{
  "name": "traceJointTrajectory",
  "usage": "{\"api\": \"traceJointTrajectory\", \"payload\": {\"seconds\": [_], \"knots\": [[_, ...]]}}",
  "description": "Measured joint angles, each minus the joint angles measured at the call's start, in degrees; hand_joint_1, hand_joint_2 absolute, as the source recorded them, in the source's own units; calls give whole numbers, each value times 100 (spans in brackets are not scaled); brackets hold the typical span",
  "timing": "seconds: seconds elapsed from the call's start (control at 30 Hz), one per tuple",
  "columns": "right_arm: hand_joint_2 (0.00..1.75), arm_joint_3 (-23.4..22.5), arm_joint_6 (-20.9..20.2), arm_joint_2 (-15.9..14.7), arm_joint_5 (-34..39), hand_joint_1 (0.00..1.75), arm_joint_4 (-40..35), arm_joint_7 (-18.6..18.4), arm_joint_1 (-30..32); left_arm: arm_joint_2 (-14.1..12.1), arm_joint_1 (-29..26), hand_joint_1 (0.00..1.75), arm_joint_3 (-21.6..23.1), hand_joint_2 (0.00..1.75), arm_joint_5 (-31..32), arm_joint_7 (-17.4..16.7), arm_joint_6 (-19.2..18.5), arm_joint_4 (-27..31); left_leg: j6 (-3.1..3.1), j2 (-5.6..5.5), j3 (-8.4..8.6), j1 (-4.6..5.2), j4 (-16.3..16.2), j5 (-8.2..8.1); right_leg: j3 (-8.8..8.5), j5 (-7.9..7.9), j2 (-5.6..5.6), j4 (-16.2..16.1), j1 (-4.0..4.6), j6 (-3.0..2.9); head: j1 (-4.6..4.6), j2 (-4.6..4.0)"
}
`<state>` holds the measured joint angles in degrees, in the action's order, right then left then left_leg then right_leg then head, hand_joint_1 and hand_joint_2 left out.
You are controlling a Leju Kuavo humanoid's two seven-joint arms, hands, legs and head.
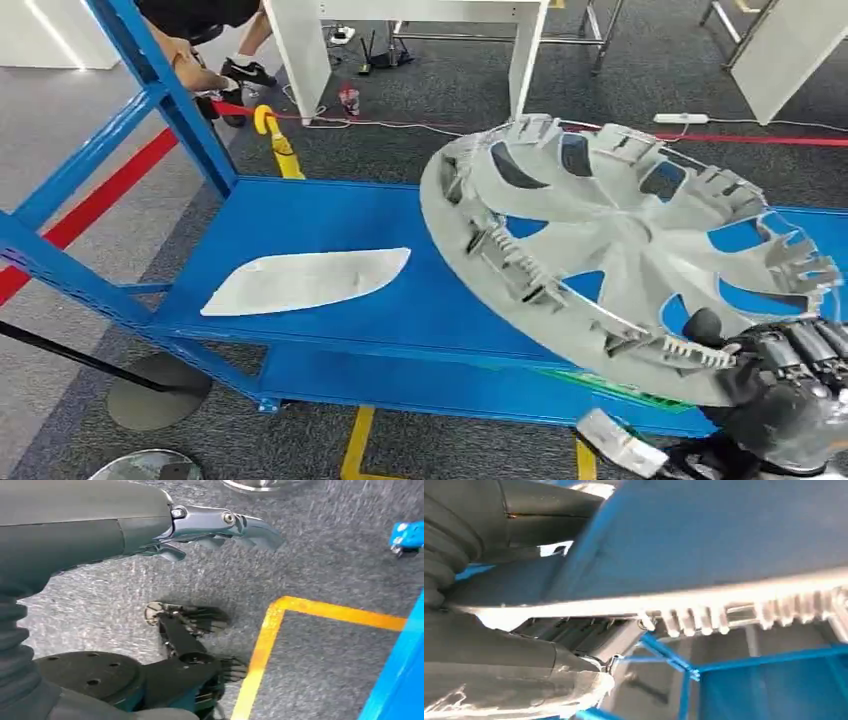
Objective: Take the parts from the cabinet and place them on the table.
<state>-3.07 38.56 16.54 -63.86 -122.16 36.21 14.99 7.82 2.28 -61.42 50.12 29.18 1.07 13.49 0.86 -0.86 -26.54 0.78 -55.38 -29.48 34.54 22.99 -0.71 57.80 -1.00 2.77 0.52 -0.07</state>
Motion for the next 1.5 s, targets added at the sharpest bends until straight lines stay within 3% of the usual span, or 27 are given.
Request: {"api": "traceJointTrajectory", "payload": {"seconds": [0.1,0.2,0.27,0.3,0.37,0.4,0.43,0.5,0.6,0.7,0.77,0.8,0.87,0.9,0.93,0.97,1.0,1.07,1.1,1.13,1.2,1.27,1.33,1.4,1.43,1.47,1.5], "knots": [[175,-189,0,97,221,175,145,359,61,31,5,0,37,175,132,24,125,0,57,31,66,-60,206,187,45,19,12,-20,18,68,9,0],[175,-310,0,158,223,175,322,361,122,37,1,0,66,175,162,33,153,0,84,33,30,-76,202,207,498,654,27,1127,4,105,18,0],[175,-384,-2,171,210,175,385,368,145,37,-14,0,68,175,177,33,156,0,80,44,26,-78,183,205,723,747,28,1670,-9,145,20,0],[175,-399,-2,175,192,175,412,368,148,42,-13,0,70,175,190,33,158,0,70,45,29,-89,173,198,661,606,32,1566,-27,164,20,0],[175,-430,-2,199,157,175,457,368,156,57,-6,0,85,175,210,33,167,0,-2,41,36,-142,114,152,202,105,46,688,-73,226,18,0],[175,-438,-2,208,146,175,470,368,153,55,-7,0,92,175,214,33,171,0,-68,39,26,-164,50,109,3,59,56,273,-95,277,22,0],[175,-445,-2,208,122,175,499,370,145,17,-6,0,96,175,234,33,191,9,-125,30,-49,-131,2,74,-151,167,30,260,-41,276,42,0],[175,-469,-2,225,49,175,501,376,174,31,7,0,113,175,266,33,219,9,-163,17,-97,-121,-122,52,-53,232,-4,257,-62,97,36,0],[175,-519,-2,258,-75,175,481,374,201,31,19,0,135,175,347,-11,236,9,-243,24,-180,-140,-189,-29,54,210,-12,296,-62,-84,5,0],[175,-554,-2,291,-147,175,389,374,205,46,44,0,173,175,374,-17,243,7,-269,31,-655,-139,-1223,-725,193,127,-14,296,-40,-187,-35,0],[175,-580,-2,300,-155,175,377,374,206,46,50,0,177,175,380,-17,252,7,-247,30,-917,-134,-1877,-930,284,60,-41,298,-5,-199,-35,0],[175,-591,0,300,-190,175,355,374,208,46,50,0,181,175,393,-19,252,7,-213,30,-864,-126,-1814,-812,325,20,-75,298,14,-201,-37,0],[175,-611,-2,304,-276,175,252,376,210,48,69,0,195,175,442,-30,241,7,-102,13,-454,-94,-1082,-368,421,-81,-149,298,51,-202,-35,0],[175,-611,0,304,-302,175,208,376,208,48,87,0,203,175,457,-39,234,7,-24,-71,-184,-69,-595,-199,467,-134,-193,297,51,-194,-33,0],[175,-613,0,313,-321,175,145,376,211,44,115,0,214,175,490,-72,236,7,55,-294,18,-48,-196,-272,513,-189,-222,297,40,-174,-30,0],[175,-615,0,317,-343,175,86,374,210,61,133,0,225,175,507,-94,239,7,-31,-249,6,-31,-198,-160,524,-250,-247,258,39,-132,-21,0],[175,-618,0,319,-356,175,33,374,209,70,148,0,236,175,525,-105,245,7,-34,-231,-35,-9,-154,-140,528,-318,-269,231,22,-83,-46,0],[175,-650,0,326,-394,175,-92,374,245,87,168,0,284,175,597,-140,252,7,23,-158,-84,31,-115,-26,540,-479,-355,91,-8,12,-52,0],[175,-663,-2,328,-413,175,-176,361,268,120,173,0,317,175,636,-155,252,4,50,-65,-121,-42,-50,88,569,-498,-353,84,-20,25,-52,0],[175,-679,-2,328,-439,175,-255,346,304,116,201,0,345,175,678,-187,256,4,97,-19,-186,-31,-46,152,668,-202,-195,204,7,28,-33,0],[175,-712,0,328,-496,175,-389,335,308,147,223,0,398,175,741,-216,256,4,134,104,-301,-29,-47,257,821,553,-27,958,2,69,-26,0],[175,-746,0,328,-533,175,-502,313,324,190,258,0,463,175,795,-223,256,4,133,238,-441,-26,-59,361,914,851,14,1709,4,115,-15,0],[175,-781,0,328,-573,175,-626,278,347,227,307,0,516,175,852,-231,250,4,119,391,-585,-27,-67,457,671,567,39,1727,-1,148,-17,0],[175,-801,0,328,-612,175,-762,252,374,275,365,0,588,175,881,-269,230,4,67,520,-711,-38,-107,535,-49,273,197,879,-7,180,-17,0],[175,-808,0,328,-619,175,-811,243,374,280,394,0,610,175,899,-286,232,4,31,560,-737,-17,-149,557,-359,496,428,377,5,203,-20,0],[175,-808,0,328,-641,175,-854,234,370,291,402,0,621,175,905,-295,232,4,11,613,-766,3,-174,566,-626,610,503,52,70,165,-2,0],[175,-819,0,330,-665,175,-909,215,393,297,429,0,636,175,914,-295,230,4,-21,668,-746,17,-177,600,-567,614,458,49,64,69,-52,0]]}}
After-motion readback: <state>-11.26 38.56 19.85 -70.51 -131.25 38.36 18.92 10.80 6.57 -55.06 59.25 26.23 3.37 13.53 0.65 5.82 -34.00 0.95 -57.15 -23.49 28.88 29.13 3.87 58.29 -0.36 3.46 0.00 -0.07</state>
